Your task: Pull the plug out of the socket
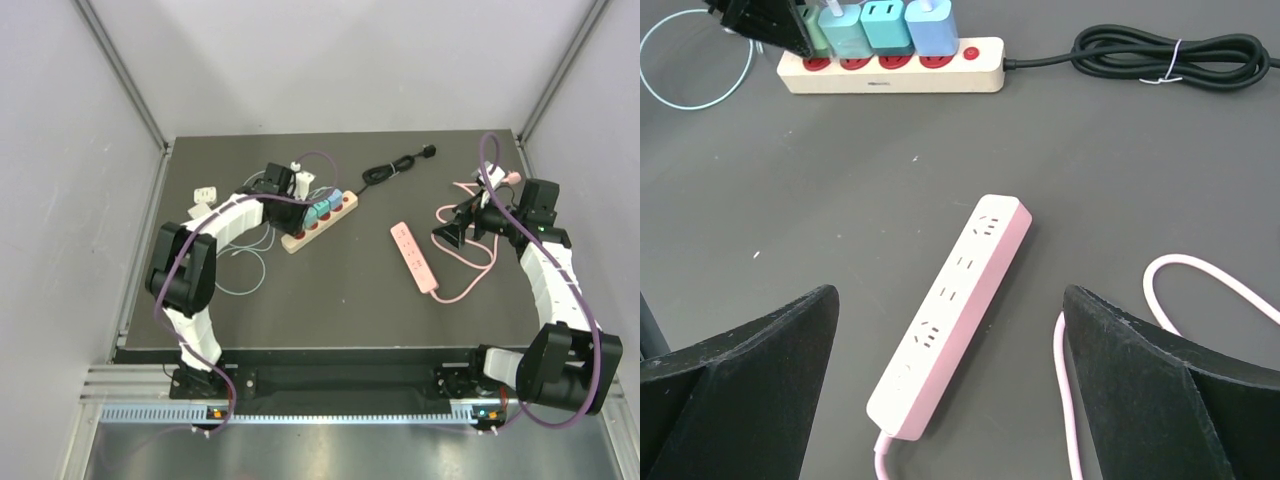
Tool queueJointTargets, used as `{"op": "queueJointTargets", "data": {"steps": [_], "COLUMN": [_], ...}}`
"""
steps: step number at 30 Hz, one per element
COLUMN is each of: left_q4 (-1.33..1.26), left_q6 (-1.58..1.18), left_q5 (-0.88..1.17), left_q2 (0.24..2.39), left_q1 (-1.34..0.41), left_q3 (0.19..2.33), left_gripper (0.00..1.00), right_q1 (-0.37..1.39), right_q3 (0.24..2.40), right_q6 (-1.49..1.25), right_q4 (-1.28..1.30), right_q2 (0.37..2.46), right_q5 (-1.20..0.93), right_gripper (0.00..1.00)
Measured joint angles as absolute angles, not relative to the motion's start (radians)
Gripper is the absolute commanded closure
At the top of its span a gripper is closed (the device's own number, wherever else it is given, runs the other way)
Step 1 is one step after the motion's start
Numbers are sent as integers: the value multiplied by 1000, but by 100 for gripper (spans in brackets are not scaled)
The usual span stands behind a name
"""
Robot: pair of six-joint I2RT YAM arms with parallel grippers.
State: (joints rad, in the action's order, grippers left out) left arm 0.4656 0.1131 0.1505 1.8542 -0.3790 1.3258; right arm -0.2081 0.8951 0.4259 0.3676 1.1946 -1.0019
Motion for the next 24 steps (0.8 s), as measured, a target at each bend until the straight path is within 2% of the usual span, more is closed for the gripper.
{"op": "queueJointTargets", "data": {"steps": [1, 2, 7, 14, 17, 24], "left_q4": [456, 447, 403, 332, 287, 181], "left_q6": [100, 88, -7, -194, -274, -414], "left_q5": [139, 132, 131, 232, 275, 316], "left_q2": [1846, 1839, 1800, 1720, 1683, 1634], "left_q1": [-388, -396, -424, -438, -442, -453], "left_q3": [1313, 1301, 1243, 1125, 1073, 989], "left_gripper": [96, 100, 100, 100, 100, 100], "right_q1": [-208, -208, -208, -190, -134, 64], "right_q3": [895, 895, 890, 868, 855, 790], "right_q6": [426, 426, 418, 333, 275, 37], "right_q4": [368, 368, 365, 326, 293, 100], "right_q2": [1195, 1196, 1205, 1300, 1360, 1476], "right_q5": [-1004, -1005, -1021, -1093, -1102, -1062], "right_gripper": [7, 7, 6, 5, 0, 0]}}
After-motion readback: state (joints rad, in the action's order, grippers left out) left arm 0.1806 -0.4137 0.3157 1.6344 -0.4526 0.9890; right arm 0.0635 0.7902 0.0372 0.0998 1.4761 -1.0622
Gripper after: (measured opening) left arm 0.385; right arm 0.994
